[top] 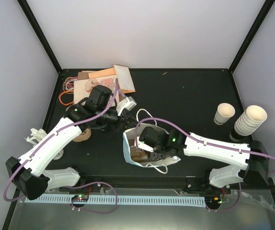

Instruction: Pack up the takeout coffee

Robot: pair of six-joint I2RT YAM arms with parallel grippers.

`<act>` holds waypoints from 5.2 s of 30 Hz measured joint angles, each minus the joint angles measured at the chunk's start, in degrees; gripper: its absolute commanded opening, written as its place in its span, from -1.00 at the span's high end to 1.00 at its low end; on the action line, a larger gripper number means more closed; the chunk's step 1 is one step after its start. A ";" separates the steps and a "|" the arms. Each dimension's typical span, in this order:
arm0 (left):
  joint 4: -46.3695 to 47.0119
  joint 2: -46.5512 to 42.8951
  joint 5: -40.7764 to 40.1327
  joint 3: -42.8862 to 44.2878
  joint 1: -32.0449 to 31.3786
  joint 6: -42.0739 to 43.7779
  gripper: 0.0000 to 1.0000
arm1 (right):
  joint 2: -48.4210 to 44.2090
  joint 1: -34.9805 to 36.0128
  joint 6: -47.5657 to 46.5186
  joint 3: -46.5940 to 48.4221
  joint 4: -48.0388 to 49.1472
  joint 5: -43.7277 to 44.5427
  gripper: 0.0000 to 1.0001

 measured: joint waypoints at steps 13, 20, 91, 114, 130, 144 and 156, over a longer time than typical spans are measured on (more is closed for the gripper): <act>-0.44 -0.17 -3.23 0.61 0.66 1.16 0.25 | 0.37 -0.24 0.02 -0.70 0.70 -0.50 0.58; -0.02 -1.05 -4.07 0.61 0.68 1.33 -0.01 | -0.87 -0.81 -0.74 -3.54 3.34 -0.31 0.58; -1.60 -5.20 -9.07 -1.22 0.55 1.11 -0.11 | -1.66 -3.82 -3.80 -9.49 14.23 -3.87 0.49; -2.54 -5.46 -10.25 -1.42 0.55 1.42 -0.16 | -0.66 -3.82 -3.67 -7.50 12.41 -3.48 0.42; -4.55 -5.42 -10.95 -1.42 0.15 2.27 -0.17 | -0.90 -4.00 -3.78 -6.67 8.13 -4.39 -1.00; -5.53 -5.22 -11.17 -1.42 -0.81 3.17 -0.07 | -2.73 -4.11 -4.28 -2.58 -3.56 -3.61 -1.00; -7.58 -1.49 -11.82 1.16 -5.66 4.90 0.47 | -3.41 -4.09 -5.60 -2.40 -3.80 -4.02 -1.00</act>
